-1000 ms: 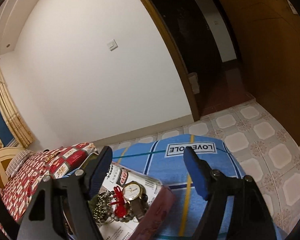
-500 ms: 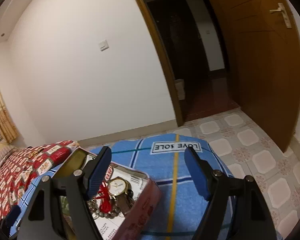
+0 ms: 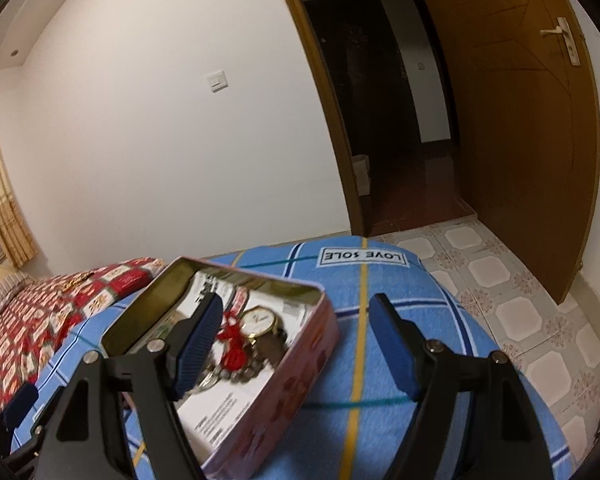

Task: Organize jewelry
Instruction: 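Withdraw both open tools from the tin toward the pink bangle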

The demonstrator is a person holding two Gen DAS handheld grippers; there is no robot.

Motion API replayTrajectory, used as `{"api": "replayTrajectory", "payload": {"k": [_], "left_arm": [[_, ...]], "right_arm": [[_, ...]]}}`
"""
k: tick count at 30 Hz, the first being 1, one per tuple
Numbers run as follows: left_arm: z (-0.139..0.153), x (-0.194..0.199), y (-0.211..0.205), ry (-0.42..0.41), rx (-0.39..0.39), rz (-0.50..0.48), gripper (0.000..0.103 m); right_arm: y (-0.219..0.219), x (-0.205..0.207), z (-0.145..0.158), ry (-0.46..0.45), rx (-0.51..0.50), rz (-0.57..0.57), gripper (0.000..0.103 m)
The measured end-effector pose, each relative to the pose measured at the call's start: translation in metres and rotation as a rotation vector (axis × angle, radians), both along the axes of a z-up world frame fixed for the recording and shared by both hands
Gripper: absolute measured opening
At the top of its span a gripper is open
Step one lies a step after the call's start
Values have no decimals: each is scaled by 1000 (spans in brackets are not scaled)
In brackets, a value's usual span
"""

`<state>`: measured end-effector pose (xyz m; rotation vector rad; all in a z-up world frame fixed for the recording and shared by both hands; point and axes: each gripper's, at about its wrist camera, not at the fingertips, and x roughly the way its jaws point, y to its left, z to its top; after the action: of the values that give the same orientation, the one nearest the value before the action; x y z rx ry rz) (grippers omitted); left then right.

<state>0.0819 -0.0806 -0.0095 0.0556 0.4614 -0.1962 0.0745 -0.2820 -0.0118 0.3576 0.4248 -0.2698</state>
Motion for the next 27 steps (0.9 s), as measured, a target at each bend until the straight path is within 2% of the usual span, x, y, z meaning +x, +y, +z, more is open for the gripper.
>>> {"api": "replayTrajectory", "payload": {"k": [13, 22, 27], "left_arm": [[-1, -22, 18, -1, -25, -6, 76], [-4, -29, 56, 44, -68, 49, 76], [-6, -31, 91, 106, -119, 79, 76]], "right_arm": [[41, -17, 0, -5, -54, 101, 78], [72, -27, 0, -5, -75, 202, 78], [89, -28, -1, 1, -90, 259, 78]]}}
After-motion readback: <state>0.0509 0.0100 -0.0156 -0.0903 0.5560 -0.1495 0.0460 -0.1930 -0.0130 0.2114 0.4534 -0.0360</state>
